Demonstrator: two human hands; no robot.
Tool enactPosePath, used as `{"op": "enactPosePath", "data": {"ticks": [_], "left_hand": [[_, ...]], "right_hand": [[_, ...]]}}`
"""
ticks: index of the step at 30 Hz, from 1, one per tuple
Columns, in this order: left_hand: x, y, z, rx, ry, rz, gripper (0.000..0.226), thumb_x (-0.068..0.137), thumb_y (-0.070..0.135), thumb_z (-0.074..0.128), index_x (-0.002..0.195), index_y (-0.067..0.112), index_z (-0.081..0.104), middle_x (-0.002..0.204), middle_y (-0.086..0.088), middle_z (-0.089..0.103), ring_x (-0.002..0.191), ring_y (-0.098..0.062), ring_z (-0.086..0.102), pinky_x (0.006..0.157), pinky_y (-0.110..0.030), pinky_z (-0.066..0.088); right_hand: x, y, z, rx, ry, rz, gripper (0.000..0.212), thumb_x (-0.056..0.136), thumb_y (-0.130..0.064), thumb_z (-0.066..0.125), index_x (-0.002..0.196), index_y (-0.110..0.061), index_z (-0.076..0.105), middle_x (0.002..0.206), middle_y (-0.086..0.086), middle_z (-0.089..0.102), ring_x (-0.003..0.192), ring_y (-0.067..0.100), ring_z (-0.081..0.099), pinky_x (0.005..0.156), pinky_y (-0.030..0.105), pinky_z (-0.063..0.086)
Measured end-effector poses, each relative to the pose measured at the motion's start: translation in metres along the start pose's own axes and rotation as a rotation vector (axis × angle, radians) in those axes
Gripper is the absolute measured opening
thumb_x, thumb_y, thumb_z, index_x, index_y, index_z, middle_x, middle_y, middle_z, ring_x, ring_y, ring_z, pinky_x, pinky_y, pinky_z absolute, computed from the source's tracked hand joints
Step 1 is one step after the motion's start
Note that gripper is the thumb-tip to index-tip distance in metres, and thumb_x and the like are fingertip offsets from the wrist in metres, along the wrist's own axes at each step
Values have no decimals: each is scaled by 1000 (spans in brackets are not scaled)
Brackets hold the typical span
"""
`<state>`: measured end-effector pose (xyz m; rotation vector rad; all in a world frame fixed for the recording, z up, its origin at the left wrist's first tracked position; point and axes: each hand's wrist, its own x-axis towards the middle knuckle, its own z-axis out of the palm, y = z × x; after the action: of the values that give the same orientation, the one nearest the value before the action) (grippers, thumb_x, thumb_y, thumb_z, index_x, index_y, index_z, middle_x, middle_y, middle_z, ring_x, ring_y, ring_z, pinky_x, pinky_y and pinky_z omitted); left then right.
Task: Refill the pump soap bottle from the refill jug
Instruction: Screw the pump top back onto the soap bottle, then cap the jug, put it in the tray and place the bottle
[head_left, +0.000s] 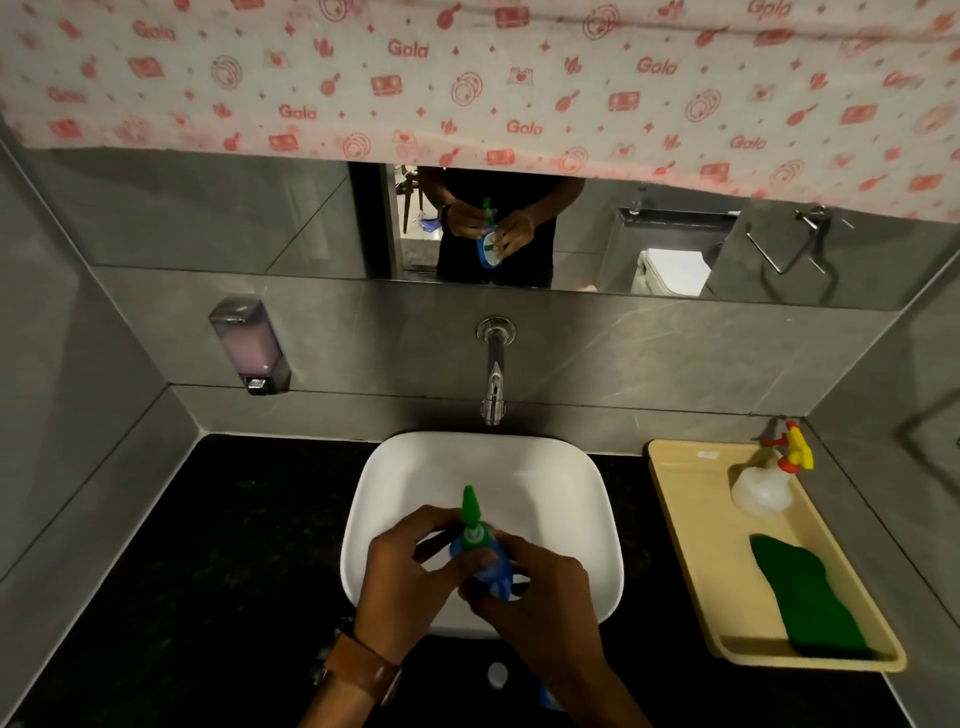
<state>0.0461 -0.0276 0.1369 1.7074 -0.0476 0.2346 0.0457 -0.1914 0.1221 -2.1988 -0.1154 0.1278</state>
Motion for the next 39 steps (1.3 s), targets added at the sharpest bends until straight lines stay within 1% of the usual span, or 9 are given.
{"op": "enactPosePath", "data": {"ticks": [4,9,14,18,22,28,32,35,39], "left_hand": [[-4,-2,-4,55,-104,0,31,72,32,79,103,28,74,105,14,75,103,-4,70,93,-20,54],[-13,-19,-19,138,-170,5,27,75,29,83,101,31,74,104,13,74,101,-5,71,91,-21,55],[-36,-49,-43,324,-282,-85,45,59,56,86,100,40,73,102,24,72,96,6,68,82,-9,52],[-58,-83,-60,404,-340,-149,40,66,43,89,102,33,77,101,19,74,97,3,69,90,-22,55],[-71,-114,-70,440,-279,-156,36,68,26,90,102,25,78,104,16,73,97,5,68,90,-26,55],[-67,-148,-82,506,-157,-251,31,69,22,90,98,17,78,96,5,75,90,-9,70,82,-15,52],[-65,-160,-85,447,-179,-310,28,71,21,88,97,17,77,96,7,73,92,-11,70,86,-27,54],[-66,-166,-87,441,-209,-314,29,70,36,80,95,21,76,93,16,70,91,-3,67,86,-26,53],[-67,-166,-88,444,-217,-310,17,68,51,70,85,52,68,91,32,68,92,15,62,82,-6,45]], "right_hand": [[0,6,-4,-29,-62,-33,56,73,-55,86,123,-38,69,110,-23,73,93,-6,67,89,14,55],[-4,19,5,16,-164,-123,53,76,-54,83,125,-41,66,98,-37,69,98,-15,66,84,9,55],[-3,46,37,-98,-325,-214,53,77,-46,83,125,-28,70,112,-8,76,98,6,71,86,28,59],[-15,62,81,-155,-388,-179,51,75,-41,83,122,-28,71,109,1,75,97,18,68,80,28,51],[-21,71,119,-147,-372,-103,58,77,-38,82,131,-29,64,128,-1,71,120,20,64,98,34,53],[-23,101,138,-603,-412,-54,27,95,-22,57,119,-16,66,119,9,69,110,34,66,87,42,54],[-25,132,127,-860,-407,-6,40,94,-8,47,131,-18,60,124,10,66,111,38,65,87,42,53],[-19,142,124,-906,-451,28,43,99,-7,43,137,-18,57,129,10,65,115,35,67,88,42,55],[-16,146,125,-917,-490,38,40,102,-7,43,138,-17,57,133,10,64,114,36,68,88,44,57]]}}
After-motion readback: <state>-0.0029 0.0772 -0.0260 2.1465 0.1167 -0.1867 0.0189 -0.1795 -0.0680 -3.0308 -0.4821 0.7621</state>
